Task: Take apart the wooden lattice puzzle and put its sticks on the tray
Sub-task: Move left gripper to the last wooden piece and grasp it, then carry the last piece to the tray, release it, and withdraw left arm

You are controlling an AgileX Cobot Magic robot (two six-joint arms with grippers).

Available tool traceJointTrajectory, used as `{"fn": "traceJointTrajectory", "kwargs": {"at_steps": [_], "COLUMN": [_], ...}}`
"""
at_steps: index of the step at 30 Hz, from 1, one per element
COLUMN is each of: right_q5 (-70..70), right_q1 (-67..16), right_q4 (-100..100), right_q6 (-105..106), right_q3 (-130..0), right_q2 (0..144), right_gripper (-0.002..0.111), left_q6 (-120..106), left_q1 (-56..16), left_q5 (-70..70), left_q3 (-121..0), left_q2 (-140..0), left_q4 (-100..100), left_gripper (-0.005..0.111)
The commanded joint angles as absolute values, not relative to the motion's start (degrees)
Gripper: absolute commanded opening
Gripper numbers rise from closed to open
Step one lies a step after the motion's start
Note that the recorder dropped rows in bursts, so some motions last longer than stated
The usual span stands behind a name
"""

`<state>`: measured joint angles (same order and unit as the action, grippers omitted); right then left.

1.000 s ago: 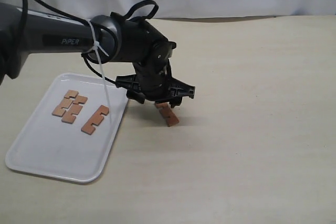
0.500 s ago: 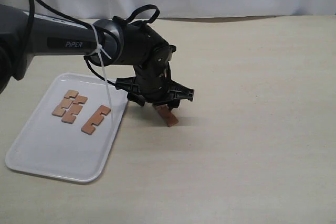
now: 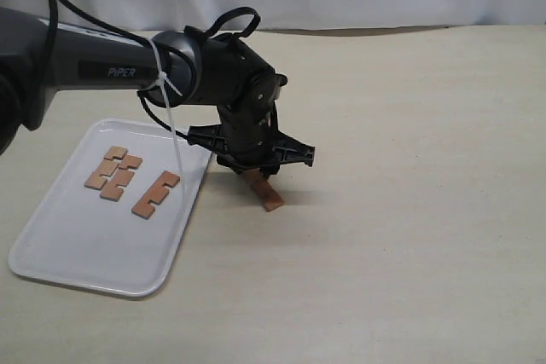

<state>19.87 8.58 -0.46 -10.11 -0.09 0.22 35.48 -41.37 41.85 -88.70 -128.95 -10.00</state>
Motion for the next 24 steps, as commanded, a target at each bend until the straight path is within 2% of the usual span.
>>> {"fn": "traceJointTrajectory", "kwargs": {"at_steps": [1,8,14,24], "right_q5": [19.7,19.7,19.7,19.7], "right_q1": [8.7,8.7,8.7,8.7], "right_q4": [-0.5,-0.5,-0.5,-0.5], "right_q6": [-10.3,-10.3,-10.3,-10.3], "right_q3": [0.0,0.0,0.0,0.0], "right_q2": [0.0,0.0,0.0,0.0], "right_gripper": [0.004,0.004,0.004,0.004], "left_q6": [32.9,24.2,18.5,16.1], "left_q1": [-41.3,-40.4,-35.7,-26.5], "left_q5": [44.1,49.5,59.3,52.7], "left_q3": [-88.8,-88.8,-87.3,-69.1], "left_q2": [-127.7,-118.1,-113.5,-106.1], "left_q4": [-9.4,-9.5,-10.2,-13.3], "left_gripper": [0.0,0.0,0.0,0.0]}}
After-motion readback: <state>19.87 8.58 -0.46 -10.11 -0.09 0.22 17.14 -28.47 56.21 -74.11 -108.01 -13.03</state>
